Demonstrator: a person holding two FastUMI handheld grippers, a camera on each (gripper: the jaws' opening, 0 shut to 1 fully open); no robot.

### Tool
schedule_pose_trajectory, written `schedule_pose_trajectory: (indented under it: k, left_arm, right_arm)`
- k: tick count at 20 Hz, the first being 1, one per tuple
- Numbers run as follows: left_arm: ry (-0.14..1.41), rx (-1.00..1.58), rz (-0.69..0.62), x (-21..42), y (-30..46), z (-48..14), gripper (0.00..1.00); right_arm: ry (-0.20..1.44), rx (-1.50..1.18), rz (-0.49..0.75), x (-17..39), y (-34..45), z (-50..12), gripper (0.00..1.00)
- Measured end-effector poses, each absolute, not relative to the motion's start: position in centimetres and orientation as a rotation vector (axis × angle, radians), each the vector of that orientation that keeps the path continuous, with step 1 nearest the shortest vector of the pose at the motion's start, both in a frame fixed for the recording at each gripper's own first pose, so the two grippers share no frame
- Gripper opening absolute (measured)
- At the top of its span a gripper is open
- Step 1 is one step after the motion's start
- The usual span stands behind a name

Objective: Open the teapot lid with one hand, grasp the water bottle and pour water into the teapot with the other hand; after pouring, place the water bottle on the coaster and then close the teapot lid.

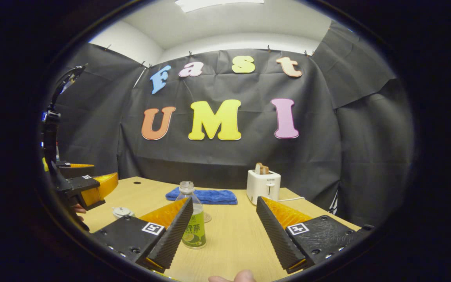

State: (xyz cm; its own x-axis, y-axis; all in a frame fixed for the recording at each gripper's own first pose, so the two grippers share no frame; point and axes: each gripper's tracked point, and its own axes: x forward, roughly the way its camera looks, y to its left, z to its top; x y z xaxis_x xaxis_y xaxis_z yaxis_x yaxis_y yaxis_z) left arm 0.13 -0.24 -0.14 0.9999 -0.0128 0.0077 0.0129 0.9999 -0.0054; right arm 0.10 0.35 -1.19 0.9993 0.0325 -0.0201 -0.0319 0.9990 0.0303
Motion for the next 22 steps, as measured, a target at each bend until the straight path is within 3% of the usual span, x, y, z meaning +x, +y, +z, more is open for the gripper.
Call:
schedule_pose_trajectory:
  k: [6,16,22]
  left_arm:
    - [0.01,0.014,-0.018,0.8,0.1,-1.4,1.0]
    - [0.171,0.009,0.015,0.3,2.2,-8.9,1.0]
    - [0.204,0.0,-0.002,3.0,1.3,-9.9,0.88]
  right_arm:
    - [0.026,0.015,0.049,0.0,-0.5,-2.6,0.98]
    - [0.106,-0.022,0.084,1.2,-1.4,-6.8,0.98]
    - [0.114,-0.001,0.07,2.2,-2.7,-7.0,0.97]
